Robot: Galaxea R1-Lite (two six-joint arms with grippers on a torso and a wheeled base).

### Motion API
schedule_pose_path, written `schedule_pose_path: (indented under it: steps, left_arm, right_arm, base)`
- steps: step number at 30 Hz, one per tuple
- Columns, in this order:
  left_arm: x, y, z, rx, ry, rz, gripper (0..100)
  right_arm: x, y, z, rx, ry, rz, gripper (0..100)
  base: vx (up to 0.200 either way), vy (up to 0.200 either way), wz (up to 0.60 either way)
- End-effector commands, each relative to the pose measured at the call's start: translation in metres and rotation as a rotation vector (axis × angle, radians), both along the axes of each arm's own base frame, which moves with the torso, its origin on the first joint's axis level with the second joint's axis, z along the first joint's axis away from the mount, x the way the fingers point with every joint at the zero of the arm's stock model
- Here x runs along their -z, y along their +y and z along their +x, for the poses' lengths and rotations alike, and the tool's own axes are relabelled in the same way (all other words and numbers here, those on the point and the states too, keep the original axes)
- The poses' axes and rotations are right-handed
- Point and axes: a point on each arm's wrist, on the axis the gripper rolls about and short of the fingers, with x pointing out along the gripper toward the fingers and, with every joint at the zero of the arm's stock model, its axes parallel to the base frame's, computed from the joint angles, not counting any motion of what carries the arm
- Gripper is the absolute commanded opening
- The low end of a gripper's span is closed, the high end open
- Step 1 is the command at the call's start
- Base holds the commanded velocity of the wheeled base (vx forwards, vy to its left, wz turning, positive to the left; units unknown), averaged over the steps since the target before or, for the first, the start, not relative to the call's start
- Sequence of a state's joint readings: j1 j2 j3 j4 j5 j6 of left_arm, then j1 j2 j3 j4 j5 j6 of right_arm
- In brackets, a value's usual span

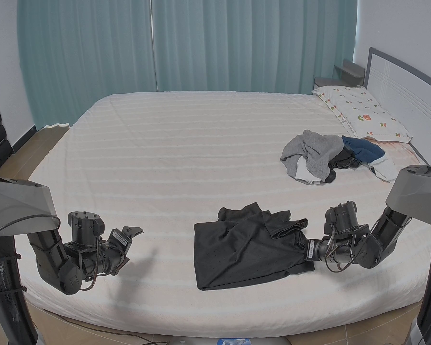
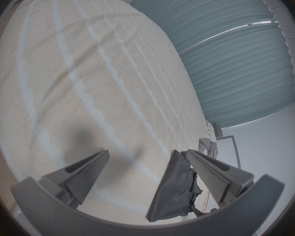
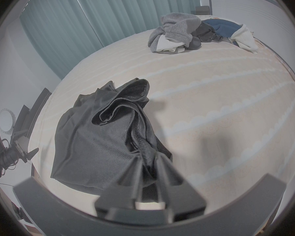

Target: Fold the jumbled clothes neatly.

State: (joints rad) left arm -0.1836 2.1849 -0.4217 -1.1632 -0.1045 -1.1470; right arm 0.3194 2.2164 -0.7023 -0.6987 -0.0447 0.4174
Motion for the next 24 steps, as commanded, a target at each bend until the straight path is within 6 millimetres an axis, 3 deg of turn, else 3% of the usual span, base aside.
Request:
schedule_pose_path:
  steps: [1, 8, 11, 17, 20, 22, 24]
  left_arm:
    - [0.0, 0.0, 0.0, -0.001, 0.001, 0.0, 100]
    - [-0.001, 0.0, 0.002, -0.002, -0.006, -0.003, 100]
    - [0.0, 0.0, 0.002, -0.002, -0.006, -0.003, 100]
    - [0.0, 0.0, 0.002, -0.002, -0.004, -0.002, 100]
    - [0.0, 0.0, 0.003, -0.002, -0.006, -0.003, 100]
    - [0.0, 0.0, 0.002, -0.002, -0.006, -0.003, 100]
    - [0.0, 0.0, 0.002, -0.002, -0.004, -0.002, 100]
  right_arm:
    - [-0.004, -0.001, -0.002, -0.001, -0.003, 0.002, 100]
    - [-0.05, -0.008, 0.012, 0.033, -0.157, 0.089, 100]
    - [-0.062, 0.004, 0.023, 0.039, -0.174, 0.219, 100]
    - [-0.055, 0.032, 0.027, -0.012, -0.121, 0.345, 100]
    - [-0.044, 0.056, 0.032, -0.028, -0.053, 0.45, 100]
    - [-0.044, 0.056, 0.032, -0.029, -0.051, 0.453, 100]
    - [-0.021, 0.066, 0.033, -0.027, 0.017, 0.466, 100]
  base:
    - [0.0, 0.0, 0.0]
    - [0.0, 0.0, 0.0]
    - [0.0, 0.0, 0.0]
    - [0.0, 0.0, 0.0]
    - [0.0, 0.0, 0.0]
    - [0.0, 0.0, 0.0]
    - [0.0, 0.0, 0.0]
